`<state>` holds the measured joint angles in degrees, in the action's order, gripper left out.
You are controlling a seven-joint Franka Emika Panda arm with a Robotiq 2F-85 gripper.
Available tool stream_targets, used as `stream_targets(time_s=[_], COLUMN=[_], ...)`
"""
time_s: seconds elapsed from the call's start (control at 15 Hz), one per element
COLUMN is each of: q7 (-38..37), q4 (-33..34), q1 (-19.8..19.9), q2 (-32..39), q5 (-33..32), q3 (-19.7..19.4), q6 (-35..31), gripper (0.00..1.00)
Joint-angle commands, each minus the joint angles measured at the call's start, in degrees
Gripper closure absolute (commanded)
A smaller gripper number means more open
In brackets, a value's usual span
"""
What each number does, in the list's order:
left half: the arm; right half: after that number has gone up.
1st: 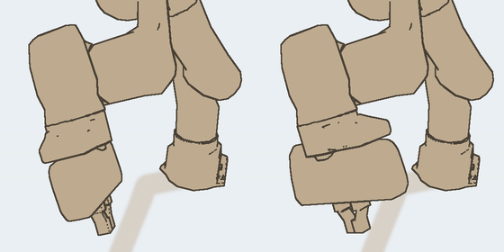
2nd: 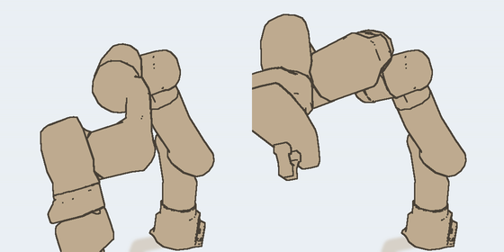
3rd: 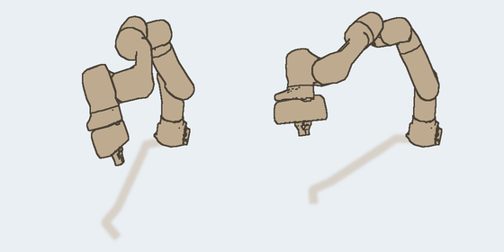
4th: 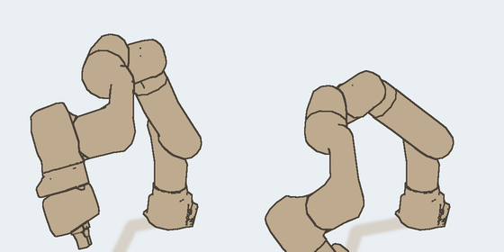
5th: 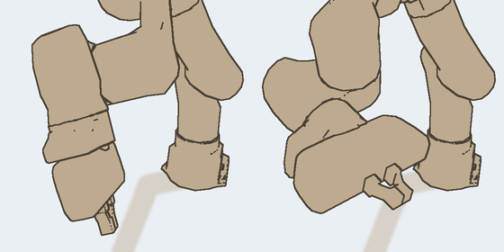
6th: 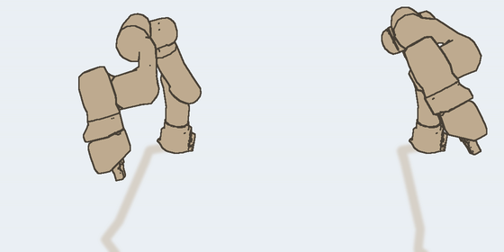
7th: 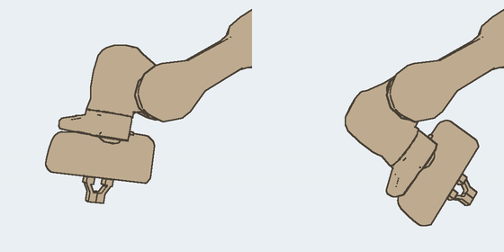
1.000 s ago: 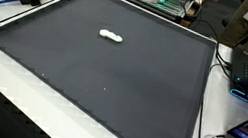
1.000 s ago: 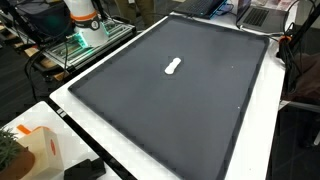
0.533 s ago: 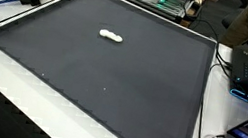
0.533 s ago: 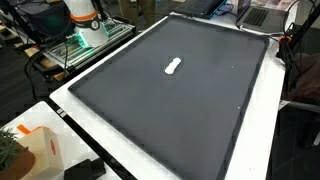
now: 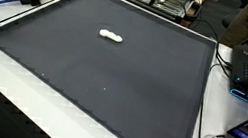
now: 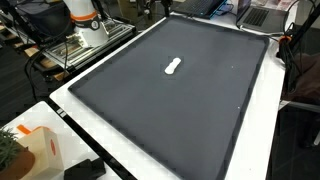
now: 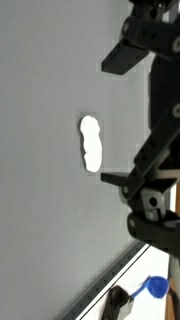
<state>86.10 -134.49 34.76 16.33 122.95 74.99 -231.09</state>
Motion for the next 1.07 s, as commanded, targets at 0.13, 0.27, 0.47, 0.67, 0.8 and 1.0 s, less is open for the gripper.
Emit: stream_targets(time_s=[0.13,0.27,0.47,0.67,0.8,1.0], q7=[1.1,-0.4,-4.0,-7.0,-10.7,-10.5], q4=[0.1,-0.7,-2.1,-3.3,-4.9,-9.6], q1=[-9.9,-12.2,-19.1,-25.5,-23.2,-22.7], q2=[-3.2,-3.5,-4.8,-6.5,-6.4,-10.1], q5=[3.6,2.1,1.1,-0.2,-3.4,-5.3], q3=[-13.7,-16.2,-24.7,-32.6,-30.3,-28.6], q6=[2.7,3.0,9.8,15.5,17.0,20.9], gripper=[0.00,0.00,0.00,0.00,0.00,0.00])
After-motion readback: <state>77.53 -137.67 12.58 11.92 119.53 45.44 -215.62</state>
